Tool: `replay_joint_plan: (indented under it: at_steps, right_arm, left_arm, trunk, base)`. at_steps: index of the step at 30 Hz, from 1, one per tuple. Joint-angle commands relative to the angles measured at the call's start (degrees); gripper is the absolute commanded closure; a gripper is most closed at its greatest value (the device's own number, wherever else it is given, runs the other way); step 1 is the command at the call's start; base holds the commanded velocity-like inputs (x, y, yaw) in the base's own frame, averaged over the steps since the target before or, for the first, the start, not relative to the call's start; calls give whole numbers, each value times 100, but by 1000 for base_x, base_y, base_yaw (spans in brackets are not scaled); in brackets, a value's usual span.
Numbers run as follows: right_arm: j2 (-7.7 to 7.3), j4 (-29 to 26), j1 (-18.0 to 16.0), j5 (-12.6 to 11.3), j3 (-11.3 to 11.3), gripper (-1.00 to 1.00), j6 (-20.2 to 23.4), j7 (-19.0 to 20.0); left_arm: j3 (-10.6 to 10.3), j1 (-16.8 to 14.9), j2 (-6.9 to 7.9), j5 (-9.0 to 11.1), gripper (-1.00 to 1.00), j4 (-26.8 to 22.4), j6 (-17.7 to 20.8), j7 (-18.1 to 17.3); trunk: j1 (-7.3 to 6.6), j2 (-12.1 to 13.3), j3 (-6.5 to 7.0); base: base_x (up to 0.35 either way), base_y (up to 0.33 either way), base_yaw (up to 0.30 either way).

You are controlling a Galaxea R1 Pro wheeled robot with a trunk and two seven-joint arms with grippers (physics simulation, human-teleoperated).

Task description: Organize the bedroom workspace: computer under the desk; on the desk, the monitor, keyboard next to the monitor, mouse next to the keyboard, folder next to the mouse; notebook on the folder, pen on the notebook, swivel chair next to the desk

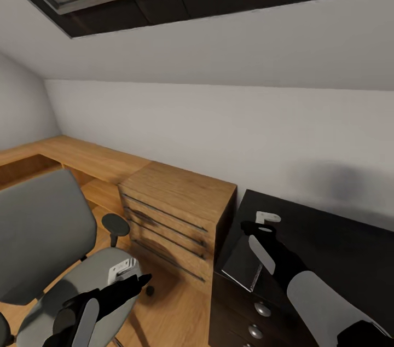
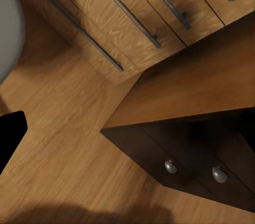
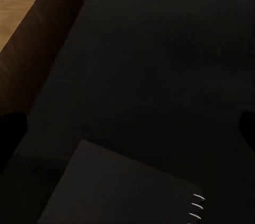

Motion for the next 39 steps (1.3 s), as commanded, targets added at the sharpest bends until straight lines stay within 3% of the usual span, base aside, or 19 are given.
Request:
replay_joint_plan:
  at_steps: [1, 16, 25, 39]
  right_arm:
    - [-9, -10, -6, -34, 42, -100, 30, -48]
    - [-4, 23, -6, 7, 58, -100, 4, -55]
    - [-2, 376, -6, 63, 61, -100, 4, -48]
    - [-7, 423, -6, 90, 60, -100, -22, -47]
  left_arm:
    - [18, -5, -7, -23, -100, -5, 33, -43]
    - [18, -5, -6, -28, -100, -6, 41, -49]
    - [37, -5, -12, -1, -100, -211, 76, -43]
    - [39, -5, -16, 6, -100, -481, 77, -41]
  trunk:
    - [1, -4, -7]
    - [1, -4, -7]
    - [1, -4, -7]
    - [308, -566, -258]
  base:
    - [35, 0, 0]
    - [112, 0, 0]
    - [5, 0, 0]
    - [0, 0, 0]
